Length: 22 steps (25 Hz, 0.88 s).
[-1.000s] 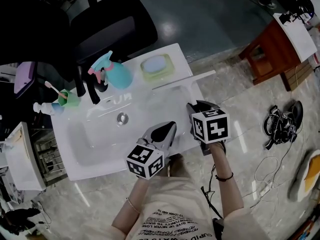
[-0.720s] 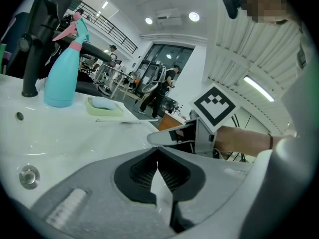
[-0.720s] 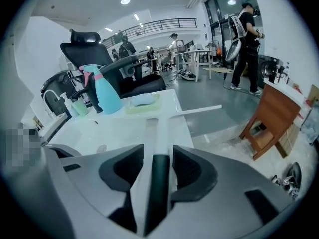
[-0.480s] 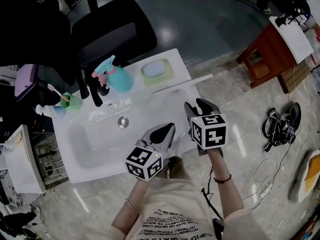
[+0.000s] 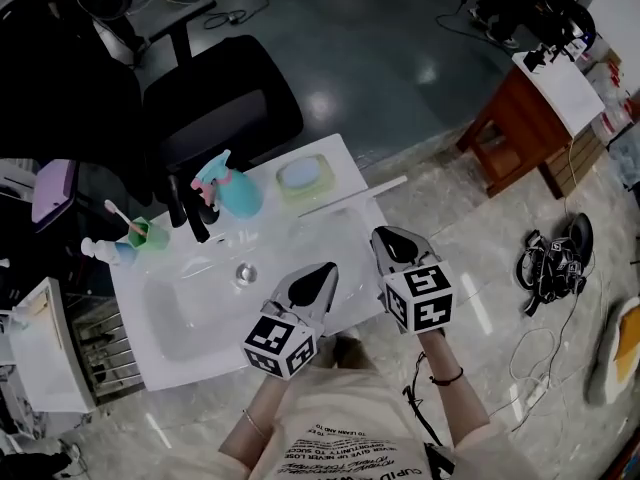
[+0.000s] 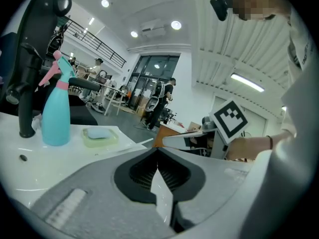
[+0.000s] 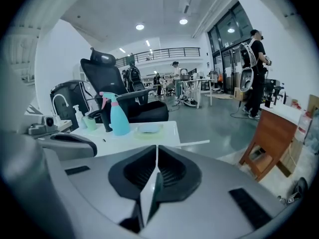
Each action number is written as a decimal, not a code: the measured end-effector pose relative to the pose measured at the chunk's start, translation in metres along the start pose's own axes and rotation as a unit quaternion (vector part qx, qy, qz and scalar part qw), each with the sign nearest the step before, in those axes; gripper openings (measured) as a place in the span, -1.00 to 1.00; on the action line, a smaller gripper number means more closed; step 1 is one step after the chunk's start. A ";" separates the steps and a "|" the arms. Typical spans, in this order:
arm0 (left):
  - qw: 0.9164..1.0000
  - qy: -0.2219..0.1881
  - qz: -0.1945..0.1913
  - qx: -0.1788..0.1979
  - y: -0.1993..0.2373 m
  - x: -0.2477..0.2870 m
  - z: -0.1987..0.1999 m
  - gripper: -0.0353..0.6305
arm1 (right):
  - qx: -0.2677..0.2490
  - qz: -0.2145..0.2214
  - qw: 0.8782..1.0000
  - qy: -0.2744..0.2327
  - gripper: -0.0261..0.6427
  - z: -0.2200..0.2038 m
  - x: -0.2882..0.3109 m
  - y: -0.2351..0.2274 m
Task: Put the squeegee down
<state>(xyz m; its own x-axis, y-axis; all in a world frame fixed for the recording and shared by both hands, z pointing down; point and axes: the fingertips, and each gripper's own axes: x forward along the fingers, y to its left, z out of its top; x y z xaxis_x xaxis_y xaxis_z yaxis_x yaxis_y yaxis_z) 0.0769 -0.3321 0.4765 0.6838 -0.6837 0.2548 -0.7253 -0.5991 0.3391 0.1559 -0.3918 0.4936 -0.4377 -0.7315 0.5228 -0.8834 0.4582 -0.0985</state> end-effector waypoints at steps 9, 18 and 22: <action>0.998 -0.032 -0.018 0.043 -0.014 -0.009 0.032 -0.83 | -0.003 0.025 0.996 -0.083 -0.91 0.028 -0.042 0.015; 0.995 -0.065 -0.014 0.075 -0.017 -0.021 0.063 -0.83 | 0.037 0.026 0.988 -0.149 -0.91 0.050 -0.079 0.009; 0.994 -0.076 -0.005 0.082 -0.015 -0.029 0.071 -0.83 | 0.042 0.022 0.984 -0.174 -0.91 0.056 -0.092 0.005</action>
<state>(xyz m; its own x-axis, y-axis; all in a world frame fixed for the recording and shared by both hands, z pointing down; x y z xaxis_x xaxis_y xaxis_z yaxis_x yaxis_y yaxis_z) 0.0625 -0.3328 0.3992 0.6805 -0.7247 0.1082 -0.7301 -0.6579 0.1848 0.1828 -0.3508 0.3976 -0.4943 -0.8469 0.1960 -0.8662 0.4609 -0.1929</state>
